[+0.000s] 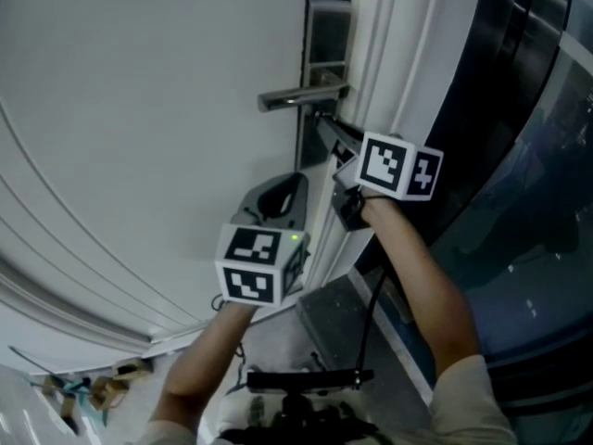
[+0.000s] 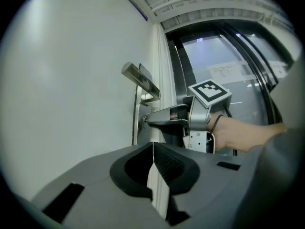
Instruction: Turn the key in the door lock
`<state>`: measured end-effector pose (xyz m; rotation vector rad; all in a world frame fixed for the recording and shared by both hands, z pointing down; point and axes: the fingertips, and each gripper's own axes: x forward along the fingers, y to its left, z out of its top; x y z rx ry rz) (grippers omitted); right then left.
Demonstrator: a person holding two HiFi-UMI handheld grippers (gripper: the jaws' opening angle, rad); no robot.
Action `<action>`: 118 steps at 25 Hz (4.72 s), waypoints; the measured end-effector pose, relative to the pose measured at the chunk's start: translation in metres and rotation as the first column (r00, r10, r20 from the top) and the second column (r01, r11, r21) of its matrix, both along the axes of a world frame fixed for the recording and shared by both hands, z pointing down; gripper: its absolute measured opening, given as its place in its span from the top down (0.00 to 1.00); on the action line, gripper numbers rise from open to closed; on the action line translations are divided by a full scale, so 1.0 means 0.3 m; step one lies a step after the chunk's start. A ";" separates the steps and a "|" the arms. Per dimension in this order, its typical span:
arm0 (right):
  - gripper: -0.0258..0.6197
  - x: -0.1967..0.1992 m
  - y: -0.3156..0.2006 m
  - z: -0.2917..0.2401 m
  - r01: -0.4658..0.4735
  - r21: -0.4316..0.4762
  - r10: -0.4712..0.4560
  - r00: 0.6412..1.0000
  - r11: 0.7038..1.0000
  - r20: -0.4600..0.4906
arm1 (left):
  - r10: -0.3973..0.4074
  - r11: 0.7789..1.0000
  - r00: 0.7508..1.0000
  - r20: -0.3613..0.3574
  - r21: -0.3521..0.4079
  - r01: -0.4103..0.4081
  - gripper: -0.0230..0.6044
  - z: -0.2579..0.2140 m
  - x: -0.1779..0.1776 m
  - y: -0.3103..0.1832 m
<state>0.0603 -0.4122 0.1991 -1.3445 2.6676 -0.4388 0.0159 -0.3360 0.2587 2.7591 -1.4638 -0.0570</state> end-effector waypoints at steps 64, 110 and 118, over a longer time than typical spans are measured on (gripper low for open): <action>0.80 -0.065 0.040 0.049 0.449 0.550 0.632 -0.042 0.704 -0.774 | -0.022 0.999 0.999 -0.034 -0.032 0.020 0.94 0.024 -0.061 -0.016; 0.90 0.025 -0.002 -0.010 0.154 -0.169 -0.040 0.842 0.973 0.538 | -0.020 0.999 0.999 -0.042 -0.027 0.018 0.94 0.023 -0.072 0.010; 0.89 0.032 -0.009 0.005 0.274 -0.220 0.000 0.626 0.936 0.780 | -0.017 1.000 0.999 -0.038 -0.027 0.016 0.94 0.028 -0.067 0.009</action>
